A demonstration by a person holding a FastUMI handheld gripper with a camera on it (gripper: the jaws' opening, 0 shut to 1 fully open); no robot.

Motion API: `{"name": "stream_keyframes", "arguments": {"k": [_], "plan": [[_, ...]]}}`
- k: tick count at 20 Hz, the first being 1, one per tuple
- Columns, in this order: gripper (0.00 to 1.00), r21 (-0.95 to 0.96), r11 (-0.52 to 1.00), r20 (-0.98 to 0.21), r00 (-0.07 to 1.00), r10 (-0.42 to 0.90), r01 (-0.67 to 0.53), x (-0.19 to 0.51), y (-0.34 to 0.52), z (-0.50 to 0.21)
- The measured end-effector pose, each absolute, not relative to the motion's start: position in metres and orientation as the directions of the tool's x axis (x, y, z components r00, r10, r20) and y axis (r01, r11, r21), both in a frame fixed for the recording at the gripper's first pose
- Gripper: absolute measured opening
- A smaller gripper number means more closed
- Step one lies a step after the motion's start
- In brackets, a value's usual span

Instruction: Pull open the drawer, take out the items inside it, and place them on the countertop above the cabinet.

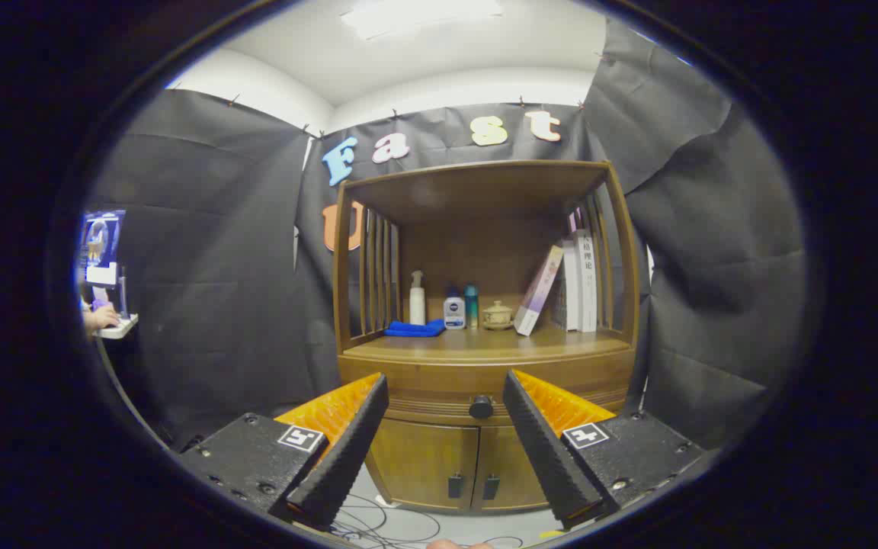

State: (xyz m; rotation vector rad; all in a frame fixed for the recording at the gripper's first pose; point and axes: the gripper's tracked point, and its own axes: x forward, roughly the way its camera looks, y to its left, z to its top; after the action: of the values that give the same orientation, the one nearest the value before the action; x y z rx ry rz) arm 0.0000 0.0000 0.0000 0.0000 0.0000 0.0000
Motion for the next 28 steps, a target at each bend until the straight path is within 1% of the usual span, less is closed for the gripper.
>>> {"name": "stream_keyframes", "arguments": {"k": [2, 6, 11, 19, 23, 28], "plan": [[0.99, 0.006, 1.000, -0.017, 1.000, -0.023, 0.023, 0.004, -0.003, -0.008], [0.99, 0.009, 1.000, -0.051, 0.998, -0.020, 0.020, 0.012, 0.000, -0.016], [0.99, -0.008, 1.000, -0.040, 0.999, -0.014, 0.014, 0.007, 0.002, -0.012], [0.99, 0.001, 1.000, -0.058, 0.998, -0.016, 0.016, 0.016, 0.000, -0.015], [0.99, 0.000, 1.000, -0.066, 0.998, -0.022, 0.022, 0.029, -0.004, -0.021], [0.99, 0.004, 0.999, -0.092, 0.995, -0.032, 0.032, 0.062, -0.018, -0.031]]}}
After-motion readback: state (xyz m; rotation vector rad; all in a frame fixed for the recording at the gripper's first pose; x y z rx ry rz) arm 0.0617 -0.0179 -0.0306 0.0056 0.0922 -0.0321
